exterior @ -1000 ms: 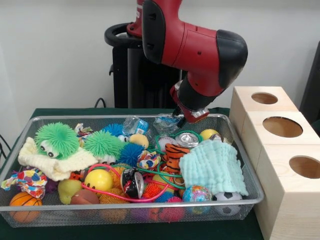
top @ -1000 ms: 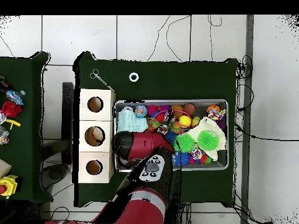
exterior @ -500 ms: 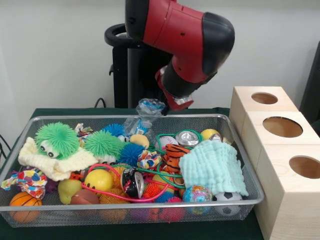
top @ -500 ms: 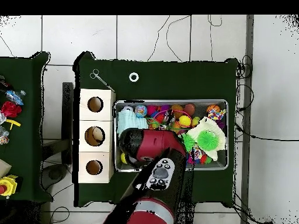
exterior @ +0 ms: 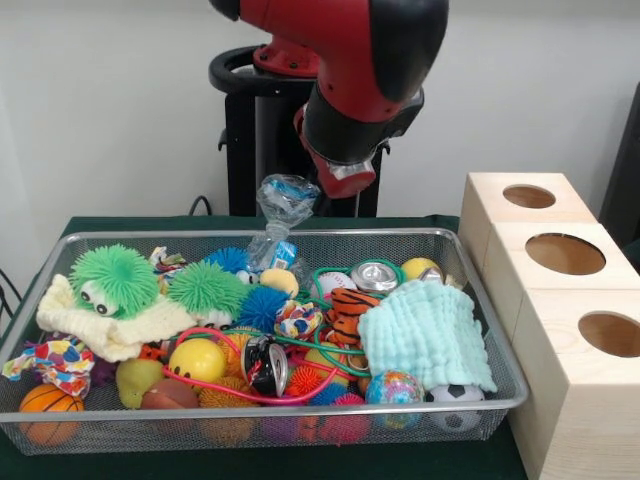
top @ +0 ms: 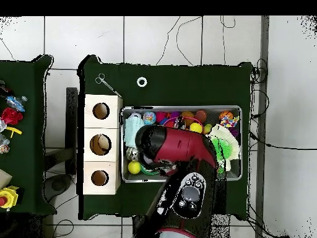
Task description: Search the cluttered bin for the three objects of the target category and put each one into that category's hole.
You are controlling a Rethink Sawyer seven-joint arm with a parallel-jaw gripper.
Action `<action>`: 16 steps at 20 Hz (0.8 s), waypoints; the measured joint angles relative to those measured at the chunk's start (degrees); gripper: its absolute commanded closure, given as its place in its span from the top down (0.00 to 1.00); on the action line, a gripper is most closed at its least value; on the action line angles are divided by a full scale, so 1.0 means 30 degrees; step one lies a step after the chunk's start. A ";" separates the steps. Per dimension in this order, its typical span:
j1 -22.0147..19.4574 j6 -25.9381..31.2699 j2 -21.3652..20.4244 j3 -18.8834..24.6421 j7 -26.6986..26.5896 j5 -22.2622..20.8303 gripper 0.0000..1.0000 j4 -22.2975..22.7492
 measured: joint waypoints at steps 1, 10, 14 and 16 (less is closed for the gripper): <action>-0.0067 -0.0004 -0.0228 0.0019 0.0000 0.0467 0.00 -0.0030; 0.0216 0.0000 -0.1065 0.0041 0.0052 0.4609 0.00 -0.0713; 0.1074 0.0004 -0.1006 0.0041 0.0804 0.6731 0.00 -0.1538; 0.1328 0.0004 -0.0976 0.0041 0.1121 0.7132 0.00 -0.1789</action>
